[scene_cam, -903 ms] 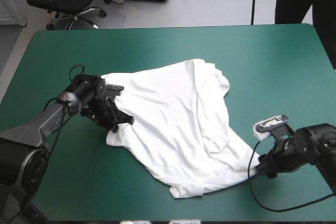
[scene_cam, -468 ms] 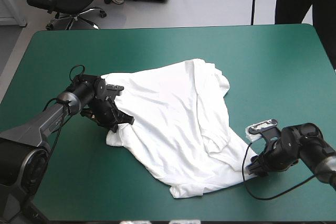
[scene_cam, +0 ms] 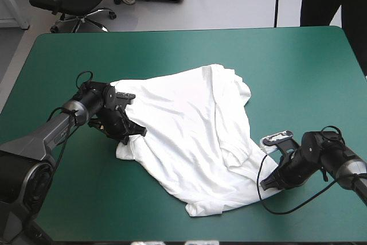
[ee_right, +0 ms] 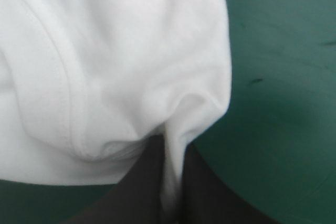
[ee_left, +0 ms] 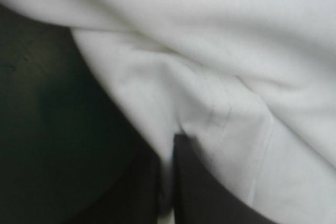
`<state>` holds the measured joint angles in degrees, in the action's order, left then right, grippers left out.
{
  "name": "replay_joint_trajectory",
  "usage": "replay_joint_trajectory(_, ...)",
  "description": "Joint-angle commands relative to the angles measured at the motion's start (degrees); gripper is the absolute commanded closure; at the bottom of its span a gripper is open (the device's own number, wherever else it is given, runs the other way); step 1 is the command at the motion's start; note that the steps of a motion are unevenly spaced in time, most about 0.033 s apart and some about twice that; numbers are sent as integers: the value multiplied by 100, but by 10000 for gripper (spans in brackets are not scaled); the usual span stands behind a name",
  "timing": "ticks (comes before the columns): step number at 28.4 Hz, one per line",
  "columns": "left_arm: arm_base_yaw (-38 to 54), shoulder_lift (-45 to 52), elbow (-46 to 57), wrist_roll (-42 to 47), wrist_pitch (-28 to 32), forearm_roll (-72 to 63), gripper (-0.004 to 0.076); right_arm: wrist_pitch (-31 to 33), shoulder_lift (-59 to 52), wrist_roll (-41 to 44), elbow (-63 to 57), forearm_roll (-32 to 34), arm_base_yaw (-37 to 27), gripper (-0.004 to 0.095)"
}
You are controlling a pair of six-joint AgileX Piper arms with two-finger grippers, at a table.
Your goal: Fold the cloth
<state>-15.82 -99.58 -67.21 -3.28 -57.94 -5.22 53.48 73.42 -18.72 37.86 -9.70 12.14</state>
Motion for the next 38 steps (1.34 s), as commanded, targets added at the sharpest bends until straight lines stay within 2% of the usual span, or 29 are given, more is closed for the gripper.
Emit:
replay_joint_trajectory(1,-14,75,-52,19,365,153,741,-159,-7,-61,138,-94,11,925)
replay_joint_trajectory(7,-14,587,-63,19,78,345,741,546,-16,56,1046,214,11,925)
replay_joint_trajectory(11,-14,1260,-193,32,-318,407,741,1266,-59,56,2147,226,11,925)
replay_joint_trajectory(16,-14,2187,-884,63,-897,337,741,1807,-225,292,3685,151,11,925)
replay_joint_trajectory(25,-14,3023,-2858,192,-1136,34,741,1671,-406,401,6478,-637,11,925)
replay_joint_trajectory(33,-14,3046,-5094,139,-787,-191,741,726,-406,349,8793,-706,11,925)
replay_joint_trajectory(38,-14,3117,-6597,-283,-625,-673,741,342,-406,225,9934,-742,11,925)
